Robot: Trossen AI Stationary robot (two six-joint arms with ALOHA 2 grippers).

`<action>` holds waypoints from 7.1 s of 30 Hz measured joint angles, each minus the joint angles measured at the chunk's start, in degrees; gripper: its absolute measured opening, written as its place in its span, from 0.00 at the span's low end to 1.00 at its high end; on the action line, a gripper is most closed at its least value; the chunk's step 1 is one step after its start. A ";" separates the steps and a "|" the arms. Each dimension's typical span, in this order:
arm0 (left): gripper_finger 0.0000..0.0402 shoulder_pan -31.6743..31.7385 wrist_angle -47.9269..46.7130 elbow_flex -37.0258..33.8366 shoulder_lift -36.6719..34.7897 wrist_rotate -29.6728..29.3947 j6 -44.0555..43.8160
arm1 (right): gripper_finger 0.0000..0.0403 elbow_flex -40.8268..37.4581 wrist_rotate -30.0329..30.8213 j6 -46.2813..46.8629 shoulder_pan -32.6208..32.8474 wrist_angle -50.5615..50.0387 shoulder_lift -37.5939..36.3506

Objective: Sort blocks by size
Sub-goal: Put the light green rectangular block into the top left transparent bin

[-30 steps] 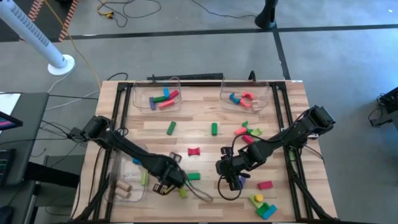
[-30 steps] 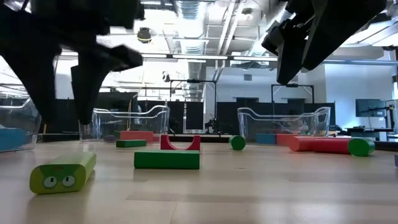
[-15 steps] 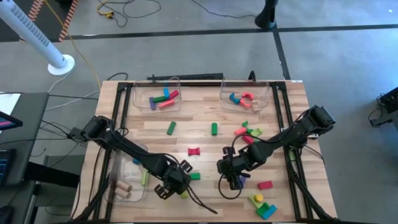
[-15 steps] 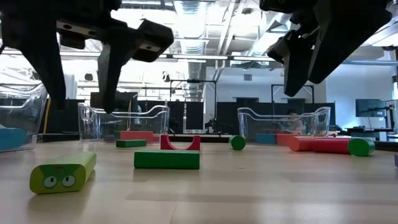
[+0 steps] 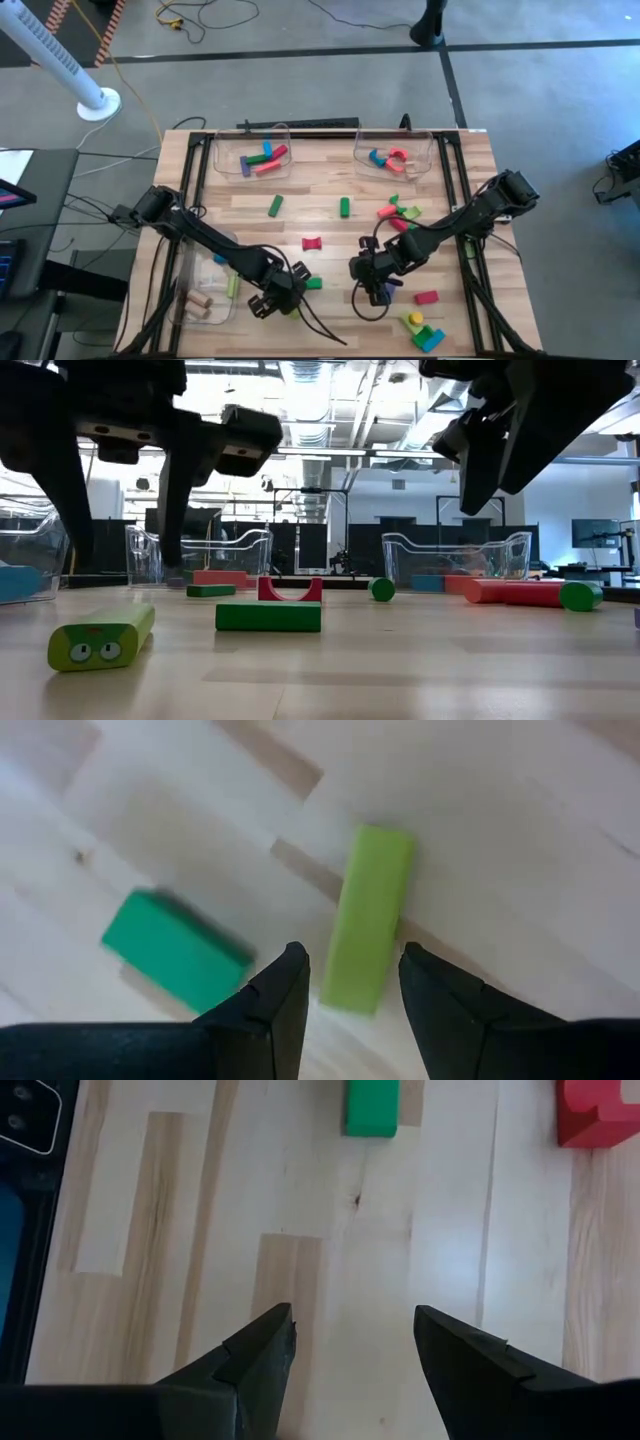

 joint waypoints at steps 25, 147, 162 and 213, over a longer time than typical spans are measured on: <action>0.33 2.01 1.83 -1.42 4.10 2.68 1.42 | 0.59 -0.07 0.00 0.57 -0.02 0.35 0.00; 0.34 24.37 17.05 -6.88 -21.58 40.13 -13.20 | 0.22 0.07 8.90 -46.72 -1.09 52.32 0.17; 0.38 22.06 6.88 -6.47 -32.60 13.69 -8.80 | 0.22 0.07 19.58 -39.33 -1.20 52.33 0.17; 0.24 12.79 7.41 -7.01 -33.16 -24.76 -9.24 | 0.22 0.07 27.52 -38.14 -6.06 60.02 0.17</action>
